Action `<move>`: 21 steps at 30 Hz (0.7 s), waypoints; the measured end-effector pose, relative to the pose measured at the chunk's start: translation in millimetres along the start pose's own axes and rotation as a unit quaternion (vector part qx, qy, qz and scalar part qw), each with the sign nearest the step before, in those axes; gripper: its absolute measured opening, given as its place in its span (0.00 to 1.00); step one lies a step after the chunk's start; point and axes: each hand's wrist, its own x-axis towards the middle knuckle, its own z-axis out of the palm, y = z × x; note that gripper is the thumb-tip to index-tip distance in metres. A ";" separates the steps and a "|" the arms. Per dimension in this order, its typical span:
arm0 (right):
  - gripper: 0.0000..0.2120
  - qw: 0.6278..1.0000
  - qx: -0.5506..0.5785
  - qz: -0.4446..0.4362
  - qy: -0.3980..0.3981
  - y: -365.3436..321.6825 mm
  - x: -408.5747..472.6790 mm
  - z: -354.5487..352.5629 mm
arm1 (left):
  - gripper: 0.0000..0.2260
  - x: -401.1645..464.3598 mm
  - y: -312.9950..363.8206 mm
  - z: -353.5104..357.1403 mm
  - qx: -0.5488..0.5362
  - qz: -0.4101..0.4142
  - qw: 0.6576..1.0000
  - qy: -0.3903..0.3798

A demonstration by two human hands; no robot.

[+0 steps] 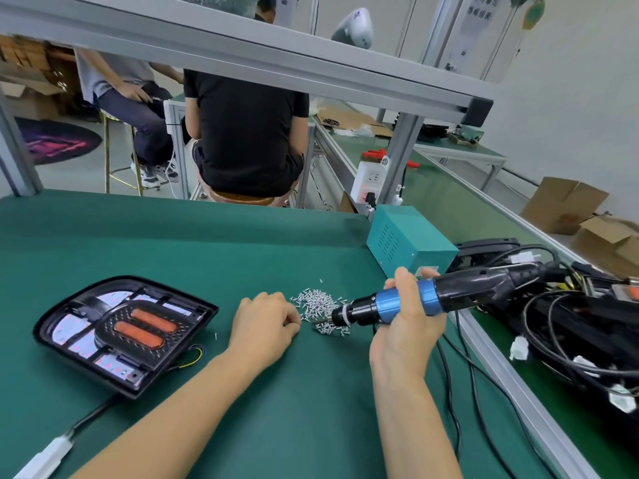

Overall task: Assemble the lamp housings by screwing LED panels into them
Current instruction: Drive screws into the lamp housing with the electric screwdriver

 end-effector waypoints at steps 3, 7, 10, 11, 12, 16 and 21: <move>0.14 1.000 0.007 -0.005 -0.004 1.1 1.6 -1.1 | 0.07 1.4 0.5 3.6 0.023 0.029 0.999 -0.001; 0.12 0.997 0.071 -0.004 -0.004 6.7 8.7 -0.6 | 0.07 0.9 -2.4 8.7 0.026 0.050 0.998 0.005; 0.13 0.997 0.076 -0.005 -0.008 11.9 12.4 0.3 | 0.07 1.1 -3.7 7.8 0.032 0.053 0.998 0.010; 0.13 0.997 0.074 -0.007 -0.008 13.9 13.0 0.5 | 0.07 1.2 -3.6 6.7 0.036 0.055 0.998 0.011; 0.13 0.997 0.073 -0.007 -0.008 16.5 13.8 0.5 | 0.07 1.4 -3.5 5.5 0.040 0.058 0.997 0.010; 0.13 0.998 0.068 0.006 -0.005 25.7 13.5 -0.3 | 0.07 2.9 -2.8 4.6 0.052 0.065 0.997 0.002; 0.13 0.996 0.081 0.023 0.005 30.0 13.0 0.6 | 0.07 0.3 -4.6 8.9 0.040 0.064 0.997 -0.003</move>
